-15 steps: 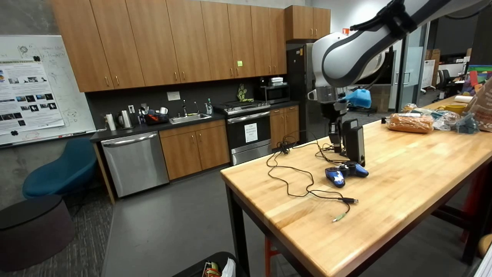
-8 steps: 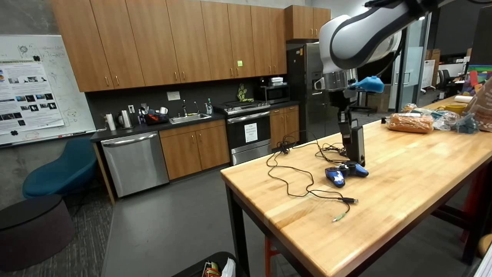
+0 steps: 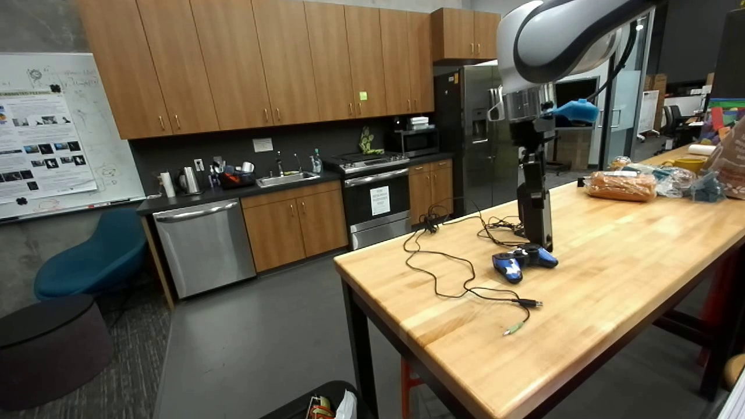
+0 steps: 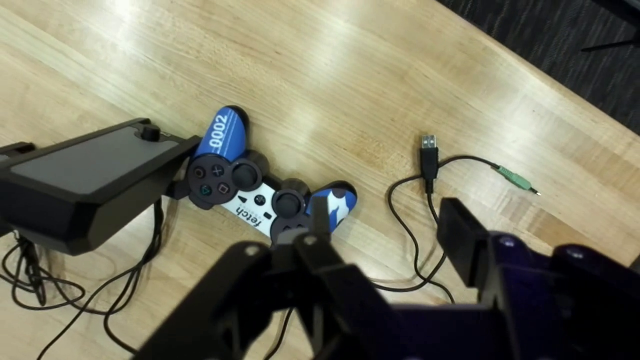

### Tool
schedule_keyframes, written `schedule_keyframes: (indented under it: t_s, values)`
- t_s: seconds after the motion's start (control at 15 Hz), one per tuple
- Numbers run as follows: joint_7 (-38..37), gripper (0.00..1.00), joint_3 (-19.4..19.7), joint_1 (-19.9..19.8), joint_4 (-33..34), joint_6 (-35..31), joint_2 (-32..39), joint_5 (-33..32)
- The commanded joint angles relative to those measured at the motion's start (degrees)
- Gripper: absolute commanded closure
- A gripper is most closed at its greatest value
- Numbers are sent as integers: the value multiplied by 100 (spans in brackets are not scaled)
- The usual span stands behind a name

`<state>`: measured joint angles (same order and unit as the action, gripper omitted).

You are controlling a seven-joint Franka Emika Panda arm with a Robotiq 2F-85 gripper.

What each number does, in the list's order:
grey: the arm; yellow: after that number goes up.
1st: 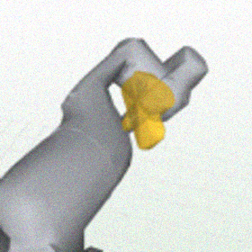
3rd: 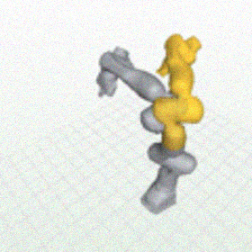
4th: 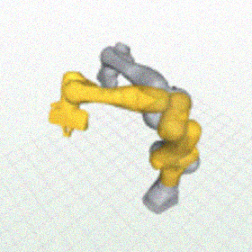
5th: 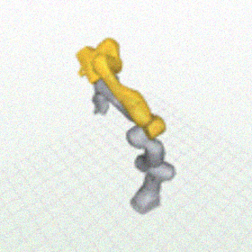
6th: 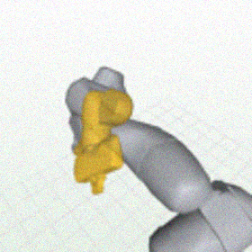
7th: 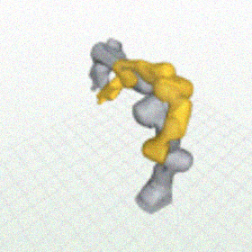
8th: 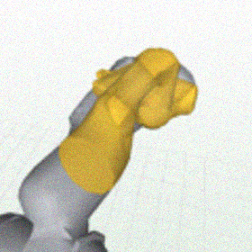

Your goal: Press the left button of the gaming console

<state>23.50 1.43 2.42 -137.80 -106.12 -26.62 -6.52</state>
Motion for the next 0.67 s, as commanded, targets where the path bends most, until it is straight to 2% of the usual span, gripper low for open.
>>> schedule_keyframes:
  t_s: [0.0, 0.13, 0.6]
  values:
    - [185, 9, 191, 80, 9, 371, -302, 107]
    - [273, 1, 266, 85, 10, 555, -415, 145]
    - [433, 0, 544, 106, -119, 1003, -856, 707]
